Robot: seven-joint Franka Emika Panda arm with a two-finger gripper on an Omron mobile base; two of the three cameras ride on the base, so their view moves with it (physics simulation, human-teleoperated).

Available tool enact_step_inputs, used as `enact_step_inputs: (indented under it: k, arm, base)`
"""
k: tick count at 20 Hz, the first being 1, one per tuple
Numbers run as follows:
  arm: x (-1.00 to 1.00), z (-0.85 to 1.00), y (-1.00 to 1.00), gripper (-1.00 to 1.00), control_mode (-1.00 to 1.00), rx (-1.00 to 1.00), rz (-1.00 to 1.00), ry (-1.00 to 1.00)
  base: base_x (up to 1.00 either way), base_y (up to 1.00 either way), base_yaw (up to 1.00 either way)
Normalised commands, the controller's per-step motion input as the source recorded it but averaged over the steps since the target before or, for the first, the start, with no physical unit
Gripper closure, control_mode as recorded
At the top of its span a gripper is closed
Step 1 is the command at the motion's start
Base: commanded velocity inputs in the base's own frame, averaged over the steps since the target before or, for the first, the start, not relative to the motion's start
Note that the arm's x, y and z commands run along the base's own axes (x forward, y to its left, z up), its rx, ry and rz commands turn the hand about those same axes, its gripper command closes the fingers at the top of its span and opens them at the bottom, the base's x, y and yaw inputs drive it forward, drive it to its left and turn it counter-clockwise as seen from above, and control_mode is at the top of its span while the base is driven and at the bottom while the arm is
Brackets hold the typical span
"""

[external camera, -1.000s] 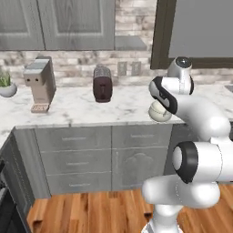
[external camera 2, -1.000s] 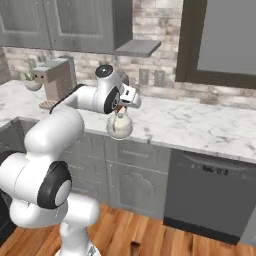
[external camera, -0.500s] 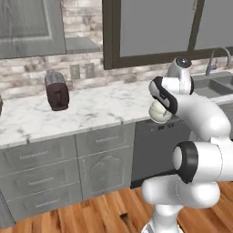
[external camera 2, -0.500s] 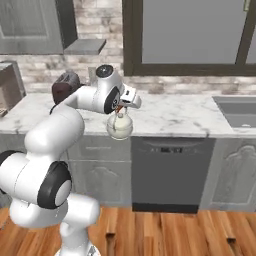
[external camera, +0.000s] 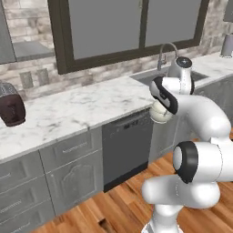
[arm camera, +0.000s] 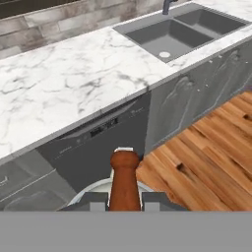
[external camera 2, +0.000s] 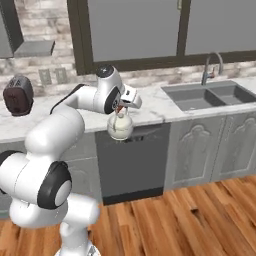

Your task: The kettle is done boiling. Turn off the stove, then wait for 300 timesteps before moving the kettle to the dining table.

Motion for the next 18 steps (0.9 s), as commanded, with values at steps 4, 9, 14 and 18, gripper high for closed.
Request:
enact_step_inputs:
  k: [4,9,14,18]
  arm:
    - [0.00,0.00,0.00,1.00,1.00,0.00,0.00,0.00]
    - [0.00,0.00,0.00,1.00,1.00,0.00,0.00,0.00]
    - [0.00,0.00,0.00,1.00,1.00,0.00,0.00,0.00]
    - [0.00,0.00,0.00,1.00,1.00,0.00,0.00,0.00]
  base:
    - [-0.06,-0.28,-0.43]
    - [-0.04,-0.33,-0.42]
    - [-0.05,-0.31,-0.43]
    - [-0.01,-0.30,-0.43]
